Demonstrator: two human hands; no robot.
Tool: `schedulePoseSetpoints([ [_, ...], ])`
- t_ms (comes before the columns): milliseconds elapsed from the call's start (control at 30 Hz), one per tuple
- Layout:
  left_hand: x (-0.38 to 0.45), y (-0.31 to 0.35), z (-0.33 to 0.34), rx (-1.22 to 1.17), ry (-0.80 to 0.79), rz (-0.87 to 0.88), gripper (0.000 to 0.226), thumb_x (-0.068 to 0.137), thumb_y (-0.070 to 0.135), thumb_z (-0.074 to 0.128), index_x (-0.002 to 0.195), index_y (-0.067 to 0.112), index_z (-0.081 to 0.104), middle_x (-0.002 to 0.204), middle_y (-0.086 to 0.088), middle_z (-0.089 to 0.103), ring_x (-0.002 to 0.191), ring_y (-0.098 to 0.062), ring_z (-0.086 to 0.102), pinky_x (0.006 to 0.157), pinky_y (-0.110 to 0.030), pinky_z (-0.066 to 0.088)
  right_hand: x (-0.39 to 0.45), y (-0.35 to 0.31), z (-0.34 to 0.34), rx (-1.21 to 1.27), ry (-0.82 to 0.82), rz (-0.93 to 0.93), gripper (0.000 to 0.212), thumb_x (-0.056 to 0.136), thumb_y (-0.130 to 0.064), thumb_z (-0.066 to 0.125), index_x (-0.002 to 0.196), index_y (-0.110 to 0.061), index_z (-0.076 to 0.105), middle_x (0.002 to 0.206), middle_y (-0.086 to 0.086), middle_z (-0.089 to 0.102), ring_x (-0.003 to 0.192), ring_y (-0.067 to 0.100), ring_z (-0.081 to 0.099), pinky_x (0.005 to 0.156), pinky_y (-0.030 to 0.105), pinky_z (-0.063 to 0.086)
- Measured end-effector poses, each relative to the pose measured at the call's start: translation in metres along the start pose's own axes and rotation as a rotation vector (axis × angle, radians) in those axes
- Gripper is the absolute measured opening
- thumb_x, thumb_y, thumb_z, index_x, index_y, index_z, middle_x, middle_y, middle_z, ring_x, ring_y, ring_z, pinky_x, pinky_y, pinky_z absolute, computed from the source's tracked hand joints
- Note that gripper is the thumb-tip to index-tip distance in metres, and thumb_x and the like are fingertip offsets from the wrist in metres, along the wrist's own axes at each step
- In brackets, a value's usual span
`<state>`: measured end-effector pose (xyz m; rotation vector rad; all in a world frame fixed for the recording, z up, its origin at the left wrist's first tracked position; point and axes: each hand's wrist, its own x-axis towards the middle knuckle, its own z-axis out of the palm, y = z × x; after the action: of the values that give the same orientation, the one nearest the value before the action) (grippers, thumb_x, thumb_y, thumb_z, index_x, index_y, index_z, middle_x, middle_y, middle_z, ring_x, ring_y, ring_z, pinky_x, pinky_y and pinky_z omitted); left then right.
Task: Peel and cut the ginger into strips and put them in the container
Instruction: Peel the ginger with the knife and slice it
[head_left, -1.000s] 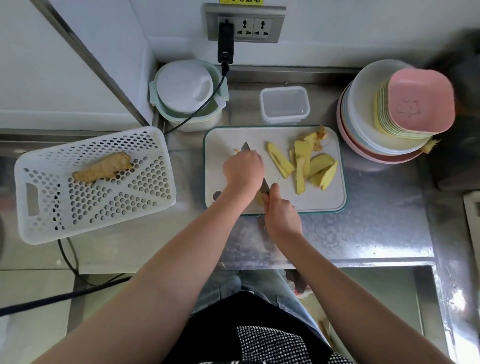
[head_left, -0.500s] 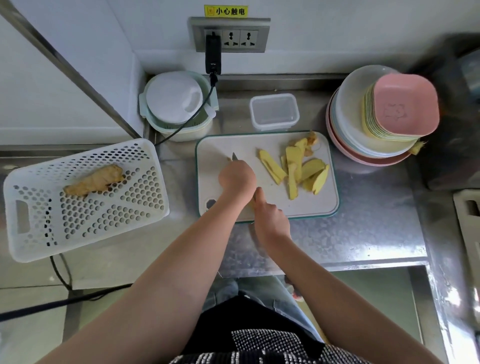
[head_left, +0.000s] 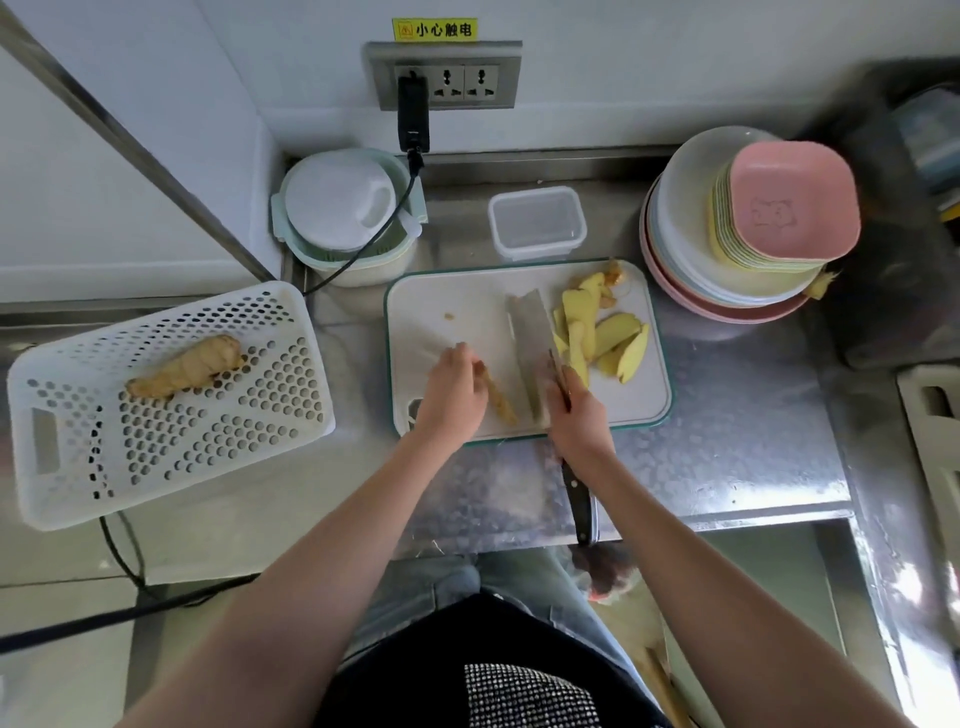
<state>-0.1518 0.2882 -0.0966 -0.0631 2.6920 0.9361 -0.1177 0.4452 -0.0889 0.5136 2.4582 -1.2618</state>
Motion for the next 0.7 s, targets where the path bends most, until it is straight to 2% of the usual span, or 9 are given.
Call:
schedulePoseSetpoints([
  [67, -0.007, -0.006, 0.002, 0.057, -0.056, 0.145, 0.04, 0.08, -0.007, 0.047, 0.118, 0.004, 0.052, 0.118, -0.012, 0.047, 0.108, -0.027, 0.048, 0.079, -0.025, 0.033, -0.002, 0.002, -0.005, 0.19, -0.037, 0.095, 0.018, 0.101, -0.031, 0.04, 0.116, -0.028, 0.05, 0.057, 0.004, 0.048, 0.039, 0.017, 0.044, 0.04, 0.029, 0.044],
  [100, -0.01, -0.007, 0.003, 0.023, -0.001, 0.167, 0.043, 0.078, -0.01, 0.047, 0.117, 0.006, 0.054, 0.117, -0.011, 0.047, 0.105, -0.024, 0.048, 0.079, -0.023, 0.034, -0.003, 0.002, -0.008, 0.272, -0.064, 0.141, 0.017, 0.101, -0.031, 0.04, 0.115, -0.028, 0.05, 0.056, 0.006, 0.045, 0.035, 0.015, 0.04, 0.039, 0.027, 0.041],
  [200, -0.015, 0.006, -0.003, -0.369, 0.263, -0.023, 0.023, 0.083, -0.001, 0.053, 0.104, 0.006, 0.06, 0.105, -0.011, 0.058, 0.084, -0.016, 0.055, 0.078, -0.024, 0.047, -0.008, 0.0, -0.013, 0.577, -0.177, 0.225, 0.022, 0.103, -0.032, 0.039, 0.118, -0.021, 0.049, 0.06, 0.006, 0.037, 0.037, 0.015, 0.031, 0.039, 0.025, 0.034],
  [267, -0.011, 0.022, -0.005, -0.616, 0.143, -0.155, 0.008, 0.088, 0.02, 0.055, 0.09, 0.019, 0.062, 0.095, -0.009, 0.064, 0.084, -0.02, 0.058, 0.083, -0.026, 0.047, -0.012, -0.006, -0.015, 0.732, -0.271, 0.246, 0.026, 0.103, -0.036, 0.039, 0.121, -0.02, 0.049, 0.058, 0.004, 0.034, 0.038, 0.013, 0.027, 0.039, 0.022, 0.029],
  [333, -0.004, 0.037, -0.006, -0.872, -0.042, -0.265, 0.019, 0.091, 0.032, 0.052, 0.076, 0.024, 0.06, 0.082, -0.008, 0.062, 0.08, -0.022, 0.056, 0.089, -0.038, 0.047, -0.016, -0.014, -0.016, 0.795, -0.348, 0.247, 0.025, 0.103, -0.04, 0.038, 0.119, -0.025, 0.051, 0.056, 0.003, 0.034, 0.038, 0.011, 0.024, 0.038, 0.02, 0.028],
  [400, 0.001, 0.05, -0.01, -1.23, -0.188, -0.472, 0.026, 0.096, 0.033, 0.048, 0.084, 0.016, 0.064, 0.081, -0.005, 0.063, 0.08, -0.019, 0.057, 0.081, -0.034, 0.047, -0.017, -0.021, -0.015, 0.8, -0.392, 0.216, 0.026, 0.103, -0.042, 0.035, 0.116, -0.027, 0.051, 0.053, 0.002, 0.035, 0.038, 0.011, 0.023, 0.037, 0.019, 0.029],
  [467, 0.005, 0.051, -0.013, -1.467, -0.383, -0.588, 0.041, 0.1, 0.042, 0.038, 0.106, 0.009, 0.062, 0.092, -0.007, 0.066, 0.087, -0.02, 0.061, 0.079, -0.033, 0.048, -0.016, -0.025, -0.016, 0.765, -0.387, 0.182, 0.027, 0.103, -0.042, 0.034, 0.118, -0.027, 0.05, 0.052, 0.002, 0.036, 0.038, 0.011, 0.023, 0.037, 0.02, 0.03],
  [533, 0.003, 0.047, -0.017, -1.492, -0.47, -0.614, 0.045, 0.101, 0.043, 0.031, 0.113, 0.009, 0.058, 0.095, -0.007, 0.066, 0.089, -0.021, 0.062, 0.08, -0.037, 0.048, -0.014, -0.028, -0.017, 0.736, -0.341, 0.174, 0.028, 0.103, -0.042, 0.034, 0.121, -0.027, 0.05, 0.05, 0.001, 0.038, 0.038, 0.012, 0.025, 0.037, 0.02, 0.032],
  [700, -0.004, 0.034, -0.02, -1.502, -0.447, -0.635, 0.029, 0.102, 0.02, 0.038, 0.115, 0.008, 0.061, 0.107, -0.007, 0.068, 0.092, -0.019, 0.065, 0.086, -0.037, 0.051, -0.006, -0.025, -0.031, 0.719, -0.201, 0.211, 0.027, 0.102, -0.041, 0.037, 0.117, -0.028, 0.055, 0.051, 0.003, 0.04, 0.038, 0.013, 0.029, 0.038, 0.022, 0.033],
])
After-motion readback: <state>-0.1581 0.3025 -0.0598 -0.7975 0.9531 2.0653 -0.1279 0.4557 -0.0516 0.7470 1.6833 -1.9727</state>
